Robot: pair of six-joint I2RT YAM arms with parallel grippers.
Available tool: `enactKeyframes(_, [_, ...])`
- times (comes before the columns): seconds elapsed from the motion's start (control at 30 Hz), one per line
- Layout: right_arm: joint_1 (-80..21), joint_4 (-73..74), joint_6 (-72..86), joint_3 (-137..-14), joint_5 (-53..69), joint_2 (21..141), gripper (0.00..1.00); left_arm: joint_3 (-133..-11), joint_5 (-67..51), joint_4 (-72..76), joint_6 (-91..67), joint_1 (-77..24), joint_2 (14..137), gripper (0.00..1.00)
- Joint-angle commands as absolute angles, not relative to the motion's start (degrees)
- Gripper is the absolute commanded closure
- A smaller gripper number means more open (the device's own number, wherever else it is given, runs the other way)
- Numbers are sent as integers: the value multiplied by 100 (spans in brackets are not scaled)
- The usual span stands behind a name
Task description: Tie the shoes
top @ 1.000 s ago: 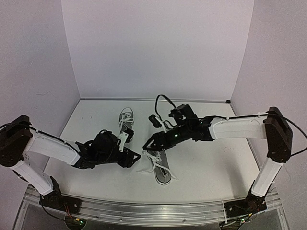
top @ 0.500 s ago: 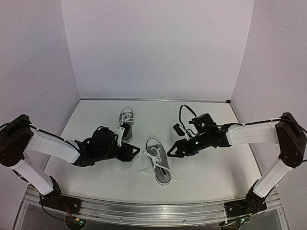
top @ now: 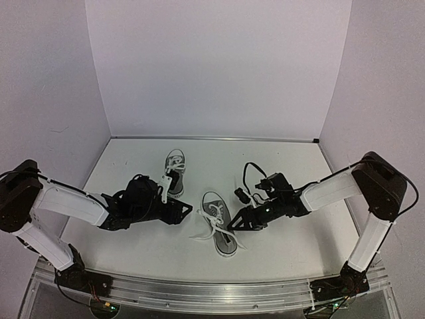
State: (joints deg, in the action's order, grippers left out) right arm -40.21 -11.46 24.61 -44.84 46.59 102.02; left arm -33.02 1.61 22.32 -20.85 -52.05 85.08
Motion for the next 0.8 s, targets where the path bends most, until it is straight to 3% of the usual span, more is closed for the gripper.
enactKeyframes(0.0, [-4045,-1797,2702,-4464,5125,10279,48,-3589,11,2154,-1616,-5185,8201,40])
enactKeyframes(0.43, [-4060,-1881,2782,-4333,5361,10031,57,-4089,-953,1449,-492,-5186,8130,48])
enactKeyframes(0.77, [-4252,-1877,2797,-4347,5384,10169,67,-3859,-1491,1626,-418,-5186,7973,63])
